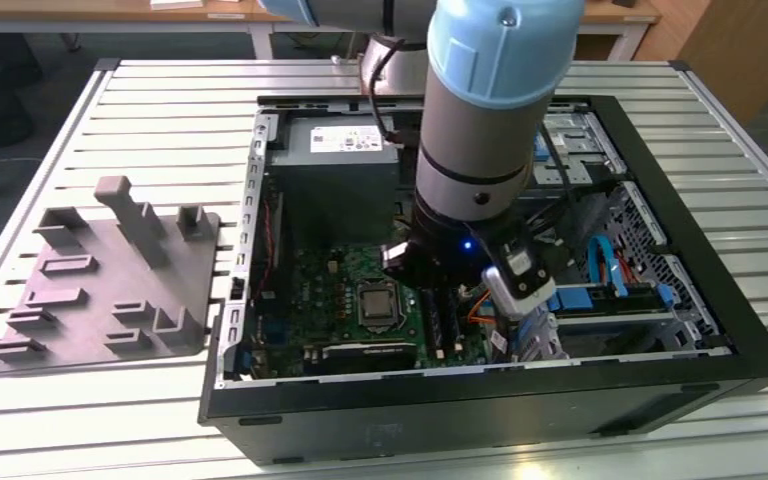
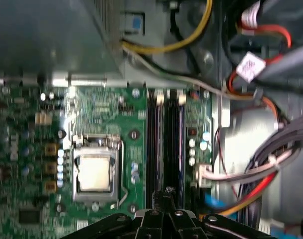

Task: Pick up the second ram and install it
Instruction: 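Press down the second ram until it locks into place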

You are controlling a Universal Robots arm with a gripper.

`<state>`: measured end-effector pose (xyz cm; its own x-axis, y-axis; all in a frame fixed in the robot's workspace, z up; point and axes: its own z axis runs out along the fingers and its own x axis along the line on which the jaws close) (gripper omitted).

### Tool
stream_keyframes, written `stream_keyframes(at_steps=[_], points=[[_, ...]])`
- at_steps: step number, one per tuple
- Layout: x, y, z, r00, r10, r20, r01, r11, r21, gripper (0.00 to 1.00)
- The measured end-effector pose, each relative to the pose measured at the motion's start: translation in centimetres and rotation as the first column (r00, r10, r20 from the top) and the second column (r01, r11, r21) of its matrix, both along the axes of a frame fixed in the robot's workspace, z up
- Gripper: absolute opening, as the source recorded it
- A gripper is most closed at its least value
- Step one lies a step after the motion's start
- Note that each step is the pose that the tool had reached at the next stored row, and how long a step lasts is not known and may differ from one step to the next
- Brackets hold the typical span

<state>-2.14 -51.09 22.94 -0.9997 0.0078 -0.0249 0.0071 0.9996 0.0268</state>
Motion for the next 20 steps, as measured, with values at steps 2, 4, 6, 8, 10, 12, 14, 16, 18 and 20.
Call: stream_keyframes(at_steps=[2,4,6,8,10,12,14,16,18,20], points=[[0.0,-0.56,-0.13,1.0000,0.000,0.0000,0.000,1.0000,-0.0006,0.10],[0.0,-0.91,-0.28,1.0000,0.000,-0.0006,0.000,1.0000,-0.0015,0.10],[0.0,-1.16,-0.42,1.0000,0.000,-0.0012,0.000,1.0000,-0.0031,0.10],[0.0,-1.39,-0.57,1.0000,0.000,-0.0015,0.000,1.0000,-0.0053,0.10],[0.0,-1.56,-0.76,1.0000,0.000,-0.0021,0.000,1.0000,-0.0070,0.10],[0.0,-1.66,-0.92,1.0000,0.000,-0.0032,0.000,1.0000,-0.0097,0.10],[0.0,-1.76,-1.10,1.0000,0.000,-0.0038,0.000,0.9999,-0.0110,0.10],[0.0,-1.81,-1.22,1.0000,0.000,-0.0043,0.000,0.9999,-0.0123,0.10],[0.0,-1.83,-1.25,1.0000,0.000,-0.0043,0.000,0.9999,-0.0124,0.10],[0.0,-1.85,-1.21,1.0000,0.000,-0.0041,0.000,0.9999,-0.0123,0.10]])
